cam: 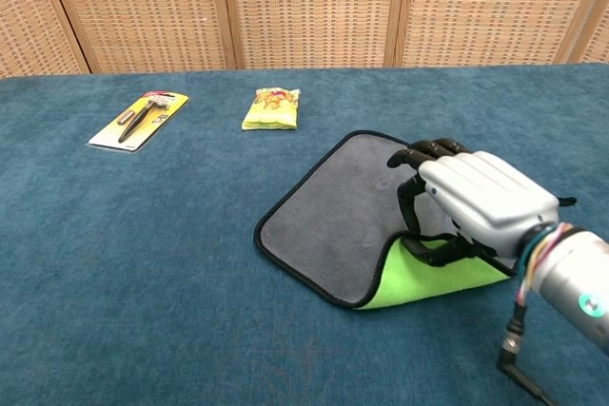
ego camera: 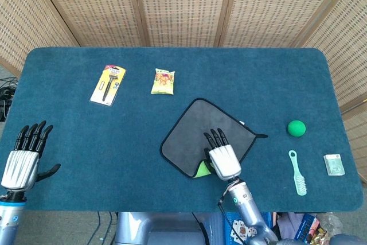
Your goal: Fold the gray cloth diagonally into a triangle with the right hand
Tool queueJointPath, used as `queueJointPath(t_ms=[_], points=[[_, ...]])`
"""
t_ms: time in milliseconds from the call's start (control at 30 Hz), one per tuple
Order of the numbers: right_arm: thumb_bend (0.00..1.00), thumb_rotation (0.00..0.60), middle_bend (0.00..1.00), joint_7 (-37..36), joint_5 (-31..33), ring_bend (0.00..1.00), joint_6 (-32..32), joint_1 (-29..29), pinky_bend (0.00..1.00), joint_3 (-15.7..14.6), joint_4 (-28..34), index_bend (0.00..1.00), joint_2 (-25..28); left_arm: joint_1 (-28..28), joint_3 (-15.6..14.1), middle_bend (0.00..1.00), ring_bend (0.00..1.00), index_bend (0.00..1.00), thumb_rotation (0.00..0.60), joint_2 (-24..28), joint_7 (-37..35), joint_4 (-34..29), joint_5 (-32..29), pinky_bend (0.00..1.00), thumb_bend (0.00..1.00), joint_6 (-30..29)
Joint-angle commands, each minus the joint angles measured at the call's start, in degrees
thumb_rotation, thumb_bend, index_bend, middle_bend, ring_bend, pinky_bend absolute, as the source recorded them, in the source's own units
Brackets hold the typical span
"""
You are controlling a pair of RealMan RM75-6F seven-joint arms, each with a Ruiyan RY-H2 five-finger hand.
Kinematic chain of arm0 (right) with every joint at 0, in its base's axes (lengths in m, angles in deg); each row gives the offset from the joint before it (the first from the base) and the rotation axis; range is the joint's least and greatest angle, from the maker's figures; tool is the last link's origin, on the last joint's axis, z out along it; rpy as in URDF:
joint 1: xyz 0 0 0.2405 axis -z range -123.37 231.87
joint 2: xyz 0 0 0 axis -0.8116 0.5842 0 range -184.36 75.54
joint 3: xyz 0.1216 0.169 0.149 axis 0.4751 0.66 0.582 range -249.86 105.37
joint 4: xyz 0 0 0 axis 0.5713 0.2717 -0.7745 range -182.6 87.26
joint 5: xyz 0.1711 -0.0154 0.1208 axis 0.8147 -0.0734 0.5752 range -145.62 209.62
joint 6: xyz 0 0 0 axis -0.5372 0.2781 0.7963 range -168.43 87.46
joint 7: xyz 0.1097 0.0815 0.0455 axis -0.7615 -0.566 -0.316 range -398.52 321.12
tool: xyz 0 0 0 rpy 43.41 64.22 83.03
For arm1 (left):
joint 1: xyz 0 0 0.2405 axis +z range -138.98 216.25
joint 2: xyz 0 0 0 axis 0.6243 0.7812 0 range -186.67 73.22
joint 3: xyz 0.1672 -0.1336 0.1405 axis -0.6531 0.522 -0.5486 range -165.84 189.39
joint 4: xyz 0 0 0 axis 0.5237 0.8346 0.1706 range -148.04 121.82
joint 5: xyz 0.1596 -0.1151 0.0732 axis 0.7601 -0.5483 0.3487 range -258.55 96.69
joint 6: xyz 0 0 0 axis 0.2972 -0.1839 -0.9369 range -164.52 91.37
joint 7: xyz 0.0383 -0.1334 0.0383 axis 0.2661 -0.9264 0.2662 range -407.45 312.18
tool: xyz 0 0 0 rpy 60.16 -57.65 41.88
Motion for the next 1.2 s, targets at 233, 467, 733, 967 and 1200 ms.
queueJointPath(t_ms=[233,467,733,967,1200], points=[[0.52,0.600,0.16,2.25,3.86,0.00,-3.73,-6.05,0.00,4.43,-4.47,0.64,-2.25,-0.30,0.28,0.00,0.00,0.00,0.600,-0.20,0.04,0.35,-0.82,0.00,0.16,0.67],[0.52,0.600,0.17,2.77,5.75,0.00,-4.89,-9.37,0.00,6.49,-6.71,0.64,-3.32,-0.47,0.59,0.00,0.00,0.00,0.600,-0.22,-0.30,0.60,-1.66,0.00,0.16,1.18],[0.52,0.600,0.17,3.52,8.43,0.00,-6.90,-14.25,0.00,8.97,-10.26,0.64,-4.68,-0.72,0.84,0.00,0.00,0.00,0.600,-0.19,-0.71,0.66,-2.34,0.00,0.16,1.69],[0.52,0.600,0.18,3.22,10.57,0.00,-8.75,-18.96,0.00,11.02,-14.72,0.64,-6.32,-1.10,1.20,0.00,0.00,0.00,0.600,-0.31,-1.16,1.05,-2.98,0.00,0.16,2.25],[0.52,0.600,0.18,2.29,12.43,0.00,-10.11,-22.45,0.00,12.58,-19.74,0.64,-7.72,-1.19,1.44,0.00,0.00,0.00,0.600,-0.39,-1.93,1.50,-2.91,0.00,0.16,1.85]])
